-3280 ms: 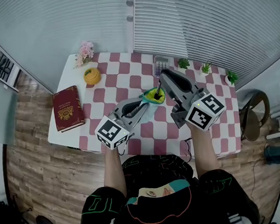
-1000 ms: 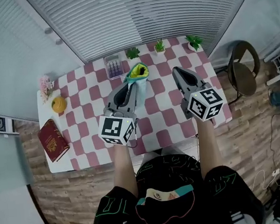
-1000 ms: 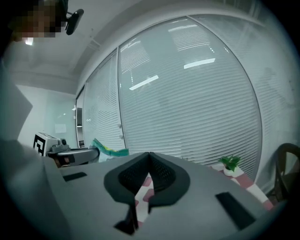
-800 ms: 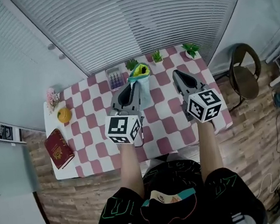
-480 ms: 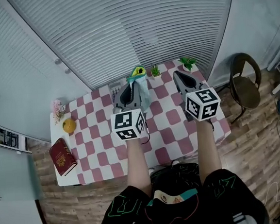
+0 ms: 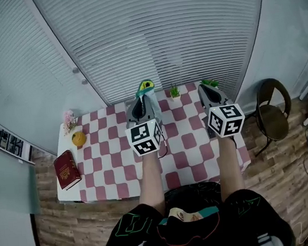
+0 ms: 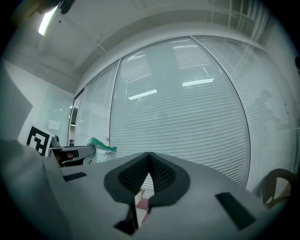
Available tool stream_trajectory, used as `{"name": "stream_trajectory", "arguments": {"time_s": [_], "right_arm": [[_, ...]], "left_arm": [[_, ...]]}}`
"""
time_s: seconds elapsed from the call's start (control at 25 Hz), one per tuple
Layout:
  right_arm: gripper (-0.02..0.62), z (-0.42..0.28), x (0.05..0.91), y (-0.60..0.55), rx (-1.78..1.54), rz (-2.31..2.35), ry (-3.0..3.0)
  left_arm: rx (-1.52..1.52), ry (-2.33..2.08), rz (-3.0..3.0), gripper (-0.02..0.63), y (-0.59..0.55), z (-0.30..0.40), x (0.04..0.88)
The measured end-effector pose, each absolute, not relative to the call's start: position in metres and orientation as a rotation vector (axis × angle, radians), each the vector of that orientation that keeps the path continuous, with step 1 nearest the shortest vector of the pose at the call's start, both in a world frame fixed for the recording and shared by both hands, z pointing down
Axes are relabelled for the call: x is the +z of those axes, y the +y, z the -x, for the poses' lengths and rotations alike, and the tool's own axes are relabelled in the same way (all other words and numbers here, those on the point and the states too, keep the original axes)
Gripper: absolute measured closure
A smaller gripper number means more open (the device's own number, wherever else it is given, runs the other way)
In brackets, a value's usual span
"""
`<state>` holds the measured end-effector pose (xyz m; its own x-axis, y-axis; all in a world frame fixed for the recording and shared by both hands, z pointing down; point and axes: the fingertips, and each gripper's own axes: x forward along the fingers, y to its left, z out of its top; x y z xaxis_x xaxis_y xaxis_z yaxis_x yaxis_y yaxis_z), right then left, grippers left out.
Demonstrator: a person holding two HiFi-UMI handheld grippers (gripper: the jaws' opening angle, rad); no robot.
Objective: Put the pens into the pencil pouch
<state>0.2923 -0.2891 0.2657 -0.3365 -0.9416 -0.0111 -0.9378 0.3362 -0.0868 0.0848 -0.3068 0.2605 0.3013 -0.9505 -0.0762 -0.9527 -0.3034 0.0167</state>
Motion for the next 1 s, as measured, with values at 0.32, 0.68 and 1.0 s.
{"name": "stream_trajectory", "arguments": {"time_s": [0.32,0.68,1.0], "right_arm": [[0.594,-0.286,0.274,-0.293,-0.084,1.733,2.554],[0.594,-0.284,0.277,-0.302,-0.085,1.709,2.566],[0.594,-0.285,0.278,-0.306,-0.08,1.713,2.569]], "left_arm": [[0.125,1.88,2.431,0.597,-0.301,-0.084,0.257],[0.121,1.883,2.432,0.597,-0.304,-0.083,0.259],[0.137,1.884,2.435,0.597,-0.305,-0.082,0.256]]}}
